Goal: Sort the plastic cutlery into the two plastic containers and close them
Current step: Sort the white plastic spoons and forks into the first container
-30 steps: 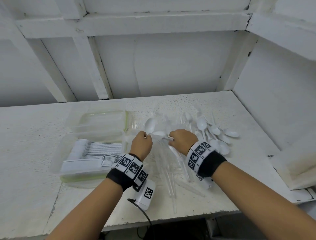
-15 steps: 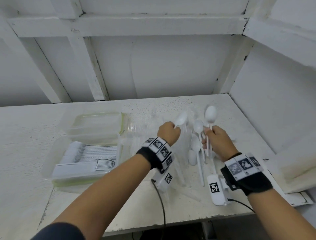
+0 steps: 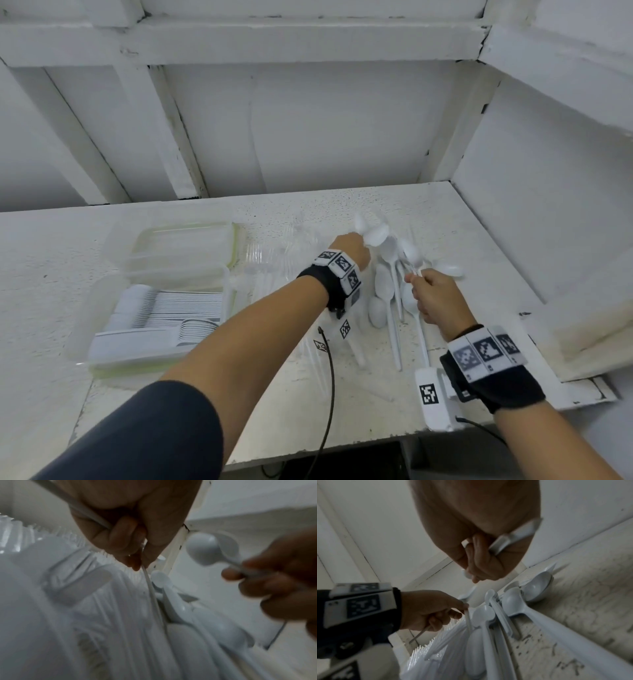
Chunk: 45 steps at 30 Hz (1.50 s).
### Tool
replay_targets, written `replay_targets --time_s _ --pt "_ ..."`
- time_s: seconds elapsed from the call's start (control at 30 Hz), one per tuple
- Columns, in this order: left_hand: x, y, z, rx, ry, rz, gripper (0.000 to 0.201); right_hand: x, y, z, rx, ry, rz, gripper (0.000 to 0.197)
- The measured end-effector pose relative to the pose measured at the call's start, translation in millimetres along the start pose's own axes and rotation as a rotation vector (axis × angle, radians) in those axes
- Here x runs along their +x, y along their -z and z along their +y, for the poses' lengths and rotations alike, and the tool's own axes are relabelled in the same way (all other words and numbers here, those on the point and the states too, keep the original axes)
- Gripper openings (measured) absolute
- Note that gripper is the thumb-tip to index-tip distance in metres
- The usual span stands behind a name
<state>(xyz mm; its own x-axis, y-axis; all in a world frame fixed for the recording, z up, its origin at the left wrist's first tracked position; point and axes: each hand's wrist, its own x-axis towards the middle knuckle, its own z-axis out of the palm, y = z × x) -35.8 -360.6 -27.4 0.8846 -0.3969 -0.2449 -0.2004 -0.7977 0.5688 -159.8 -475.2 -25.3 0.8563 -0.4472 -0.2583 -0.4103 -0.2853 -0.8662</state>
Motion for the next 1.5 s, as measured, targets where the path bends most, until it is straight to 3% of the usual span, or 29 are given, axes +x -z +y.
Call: replay_targets --time_s 0.1,0.2,0.37,0.6,0.77,0.9,1.03,1.17,1.27,1.5 --pt "-9 15 -9 -0.226 0.024 0.116 0.023 2 -4 4 -0.251 0.093 -0.005 0.017" --pt "-25 29 -20 -0.468 0.010 0.220 0.018 3 -13 8 -0.577 0.079 -0.124 0.029" --pt "-59 36 -39 -0.492 0.001 0.152 0.018 2 -28 10 -0.851 0.138 -0.144 0.036" --pt "-69 20 -34 -0.624 0.082 0.080 0.013 4 -12 -2 -0.630 0.190 -0.011 0.034" --pt "-56 1 -9 -0.244 -0.011 0.023 0.030 4 8 -12 -0.346 0.147 0.128 0.025" --pt "-43 -14 2 -0.029 -0.004 -0.026 0.022 -1 8 -10 -0.236 0.133 0.176 0.029" --pt "-33 -17 1 0.064 0.010 -0.081 0.008 -7 3 -4 -0.185 0.120 0.151 0.029" --pt "-28 -13 -9 -0.007 0.039 -0.033 0.027 -10 0 -2 -0.150 0.161 0.131 0.026" --pt "-30 -8 -14 -0.032 0.014 0.014 0.017 -9 -4 -4 -0.106 0.151 0.113 0.026" --pt "-21 -20 1 0.038 0.016 -0.102 0.038 -11 -16 -8 -0.081 0.176 0.096 0.026"
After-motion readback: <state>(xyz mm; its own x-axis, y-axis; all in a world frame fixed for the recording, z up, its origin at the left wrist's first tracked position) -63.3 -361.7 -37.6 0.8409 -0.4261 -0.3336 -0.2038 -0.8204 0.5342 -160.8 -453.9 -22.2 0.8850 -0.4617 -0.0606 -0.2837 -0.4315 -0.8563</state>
